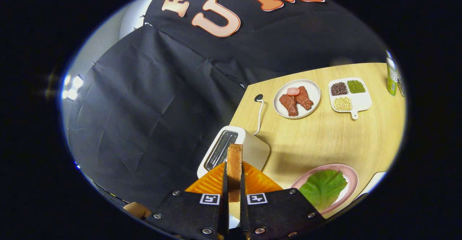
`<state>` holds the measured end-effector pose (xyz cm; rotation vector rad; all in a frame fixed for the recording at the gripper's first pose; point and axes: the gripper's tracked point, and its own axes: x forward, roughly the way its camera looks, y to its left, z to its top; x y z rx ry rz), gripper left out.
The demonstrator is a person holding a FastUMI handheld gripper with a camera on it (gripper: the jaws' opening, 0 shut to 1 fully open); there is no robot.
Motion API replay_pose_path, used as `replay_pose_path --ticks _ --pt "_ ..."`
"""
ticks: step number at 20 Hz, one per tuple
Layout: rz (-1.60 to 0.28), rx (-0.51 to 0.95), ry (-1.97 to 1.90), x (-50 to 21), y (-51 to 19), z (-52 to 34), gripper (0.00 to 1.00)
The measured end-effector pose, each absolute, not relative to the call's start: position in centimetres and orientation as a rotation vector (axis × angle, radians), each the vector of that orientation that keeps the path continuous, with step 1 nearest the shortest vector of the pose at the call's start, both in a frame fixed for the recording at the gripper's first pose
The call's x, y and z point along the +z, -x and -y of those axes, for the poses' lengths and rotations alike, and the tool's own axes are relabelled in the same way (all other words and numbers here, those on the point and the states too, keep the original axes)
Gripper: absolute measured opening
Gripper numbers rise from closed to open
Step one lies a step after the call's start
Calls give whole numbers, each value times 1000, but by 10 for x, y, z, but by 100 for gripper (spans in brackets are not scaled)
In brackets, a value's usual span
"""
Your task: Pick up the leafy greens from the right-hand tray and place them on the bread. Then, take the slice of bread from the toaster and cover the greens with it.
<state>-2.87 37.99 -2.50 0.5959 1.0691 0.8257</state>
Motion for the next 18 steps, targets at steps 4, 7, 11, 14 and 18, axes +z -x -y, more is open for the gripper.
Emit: replay_pose_path --ticks 4,7,11,14,18 --pt "-1088 797 -638 -44 38 -357 13" --pt "-1079 782 -647 -52 42 -338 13" --pt "-1095 749 -641 -78 55 -316 13" --pt "-1119 715 -620 -100 63 -300 13" --pt "-1139 688 -652 -122 71 -287 13"
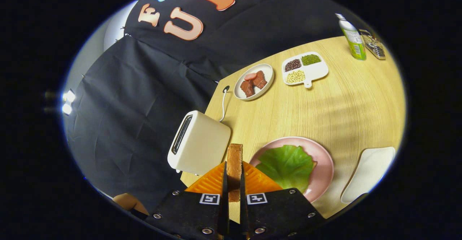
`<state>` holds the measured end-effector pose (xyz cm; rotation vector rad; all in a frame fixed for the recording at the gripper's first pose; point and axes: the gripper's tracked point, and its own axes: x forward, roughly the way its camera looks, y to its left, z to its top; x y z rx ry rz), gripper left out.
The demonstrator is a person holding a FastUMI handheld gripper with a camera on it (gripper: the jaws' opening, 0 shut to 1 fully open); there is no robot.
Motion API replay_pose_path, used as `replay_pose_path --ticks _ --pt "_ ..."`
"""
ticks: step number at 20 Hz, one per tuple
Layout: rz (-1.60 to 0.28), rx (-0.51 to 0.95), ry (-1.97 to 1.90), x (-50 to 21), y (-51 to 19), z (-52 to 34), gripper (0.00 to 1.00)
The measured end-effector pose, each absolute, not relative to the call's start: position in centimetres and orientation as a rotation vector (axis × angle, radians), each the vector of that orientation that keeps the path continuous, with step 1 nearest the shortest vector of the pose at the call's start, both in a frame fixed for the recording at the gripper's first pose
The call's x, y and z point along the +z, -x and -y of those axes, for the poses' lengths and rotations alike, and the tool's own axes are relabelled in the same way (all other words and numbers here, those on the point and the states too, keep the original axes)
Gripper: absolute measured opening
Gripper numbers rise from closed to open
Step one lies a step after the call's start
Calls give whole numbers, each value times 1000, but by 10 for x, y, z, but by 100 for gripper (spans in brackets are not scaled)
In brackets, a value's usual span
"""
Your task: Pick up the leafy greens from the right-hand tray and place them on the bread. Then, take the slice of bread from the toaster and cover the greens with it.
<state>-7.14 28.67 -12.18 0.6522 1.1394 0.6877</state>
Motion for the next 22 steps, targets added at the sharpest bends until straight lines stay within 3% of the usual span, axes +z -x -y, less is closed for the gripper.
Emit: replay_pose_path --ticks 12,15,22 --pt "-1162 561 -482 -193 83 -243 13" --pt "-1134 562 -420 -197 83 -239 23" --pt "-1045 528 -203 -211 80 -222 62"
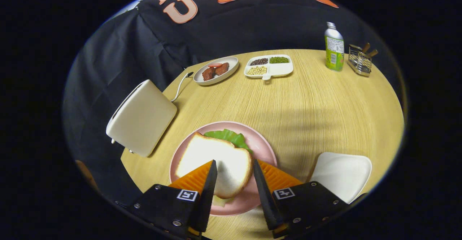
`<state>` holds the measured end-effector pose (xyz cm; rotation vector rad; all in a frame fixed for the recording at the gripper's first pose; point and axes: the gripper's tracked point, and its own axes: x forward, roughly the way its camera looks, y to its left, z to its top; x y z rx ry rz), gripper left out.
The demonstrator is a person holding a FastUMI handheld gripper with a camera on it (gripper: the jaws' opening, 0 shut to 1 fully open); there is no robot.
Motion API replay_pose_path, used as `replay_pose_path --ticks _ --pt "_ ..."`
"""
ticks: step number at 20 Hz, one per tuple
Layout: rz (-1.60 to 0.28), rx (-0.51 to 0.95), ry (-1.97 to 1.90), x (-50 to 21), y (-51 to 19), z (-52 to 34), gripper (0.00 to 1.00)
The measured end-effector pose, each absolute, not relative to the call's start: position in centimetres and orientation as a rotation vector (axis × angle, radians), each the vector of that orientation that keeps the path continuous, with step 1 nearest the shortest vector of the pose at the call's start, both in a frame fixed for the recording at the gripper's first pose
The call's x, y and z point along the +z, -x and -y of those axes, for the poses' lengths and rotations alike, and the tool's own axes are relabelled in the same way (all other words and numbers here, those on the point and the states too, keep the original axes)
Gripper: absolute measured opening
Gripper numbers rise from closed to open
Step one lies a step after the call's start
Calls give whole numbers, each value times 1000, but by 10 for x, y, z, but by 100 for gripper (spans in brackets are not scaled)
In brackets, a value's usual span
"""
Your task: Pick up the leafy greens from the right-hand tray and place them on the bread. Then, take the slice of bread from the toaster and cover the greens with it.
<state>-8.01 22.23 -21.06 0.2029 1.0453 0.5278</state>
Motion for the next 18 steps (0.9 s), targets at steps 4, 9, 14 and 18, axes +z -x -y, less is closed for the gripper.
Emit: replay_pose_path --ticks 4,9,14,18 --pt "-886 477 -138 -186 57 -215 71" --pt "-611 416 -121 -122 26 -206 80" --pt "-343 317 -99 -52 -1 -185 85" --pt "-184 250 -80 -7 -10 -173 87"
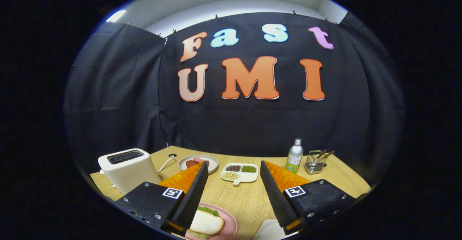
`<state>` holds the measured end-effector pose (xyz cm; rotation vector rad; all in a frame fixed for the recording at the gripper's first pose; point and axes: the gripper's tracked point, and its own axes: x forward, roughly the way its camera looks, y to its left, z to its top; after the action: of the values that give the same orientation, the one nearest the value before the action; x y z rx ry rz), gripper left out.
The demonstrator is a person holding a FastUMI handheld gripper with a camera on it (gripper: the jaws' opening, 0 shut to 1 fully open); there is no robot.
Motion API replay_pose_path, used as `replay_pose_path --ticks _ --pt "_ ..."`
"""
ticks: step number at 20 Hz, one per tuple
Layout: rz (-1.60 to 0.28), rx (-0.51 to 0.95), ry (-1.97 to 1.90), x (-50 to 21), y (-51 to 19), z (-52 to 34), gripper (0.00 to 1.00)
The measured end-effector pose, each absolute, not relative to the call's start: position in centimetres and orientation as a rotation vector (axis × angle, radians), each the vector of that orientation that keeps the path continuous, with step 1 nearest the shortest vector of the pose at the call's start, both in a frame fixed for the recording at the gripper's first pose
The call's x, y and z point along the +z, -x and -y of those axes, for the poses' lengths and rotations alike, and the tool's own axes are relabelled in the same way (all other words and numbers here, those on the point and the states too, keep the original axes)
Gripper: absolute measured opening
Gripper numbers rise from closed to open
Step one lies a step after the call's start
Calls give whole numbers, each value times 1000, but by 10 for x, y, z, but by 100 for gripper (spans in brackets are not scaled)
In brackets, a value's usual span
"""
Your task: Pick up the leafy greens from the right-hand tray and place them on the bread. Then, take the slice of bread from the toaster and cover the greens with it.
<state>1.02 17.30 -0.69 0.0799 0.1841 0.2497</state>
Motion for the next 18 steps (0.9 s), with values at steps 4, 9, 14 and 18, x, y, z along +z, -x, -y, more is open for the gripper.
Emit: replay_pose_path --ticks 4,9,14,18 --pt "-111 212 -69 17 -11 -168 88" --pt "-44 152 -75 36 -15 -152 90" --pt "0 142 -86 44 -12 -146 93" --pt "24 135 -57 51 -10 -143 95"
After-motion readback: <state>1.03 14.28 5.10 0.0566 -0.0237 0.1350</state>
